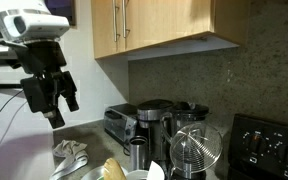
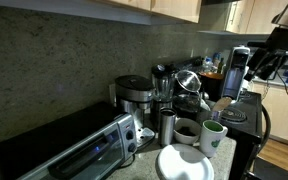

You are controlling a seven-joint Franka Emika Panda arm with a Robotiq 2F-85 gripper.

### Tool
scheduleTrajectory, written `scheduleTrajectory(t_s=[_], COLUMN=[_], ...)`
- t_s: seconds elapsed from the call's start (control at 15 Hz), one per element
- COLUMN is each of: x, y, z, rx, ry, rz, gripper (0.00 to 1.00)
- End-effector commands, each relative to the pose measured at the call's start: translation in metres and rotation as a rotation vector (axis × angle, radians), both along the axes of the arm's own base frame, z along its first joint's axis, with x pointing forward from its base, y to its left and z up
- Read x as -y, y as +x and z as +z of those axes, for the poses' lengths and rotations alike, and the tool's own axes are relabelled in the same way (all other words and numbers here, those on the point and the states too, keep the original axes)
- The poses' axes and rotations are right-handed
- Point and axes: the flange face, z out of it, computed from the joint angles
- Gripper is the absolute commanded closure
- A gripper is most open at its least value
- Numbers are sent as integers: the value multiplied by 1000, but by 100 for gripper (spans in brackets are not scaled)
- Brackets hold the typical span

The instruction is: Use the spatula to stir the contents in the bowl.

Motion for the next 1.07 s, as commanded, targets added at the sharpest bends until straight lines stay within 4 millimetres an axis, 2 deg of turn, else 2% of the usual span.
scheduleTrajectory(t_s=[0.0, 0.53, 0.6, 0.67, 0.8, 1.0], x=[47, 135, 138, 127, 136, 136], y=[1, -31, -35, -32, -36, -36], z=[17, 22, 24, 18, 20, 21], rx=[11, -11, -4, 16, 23, 23], ry=[-29, 1, 9, 17, 24, 22], rz=[-72, -95, -123, -101, -123, -124], gripper=[0, 0, 0, 0, 0, 0])
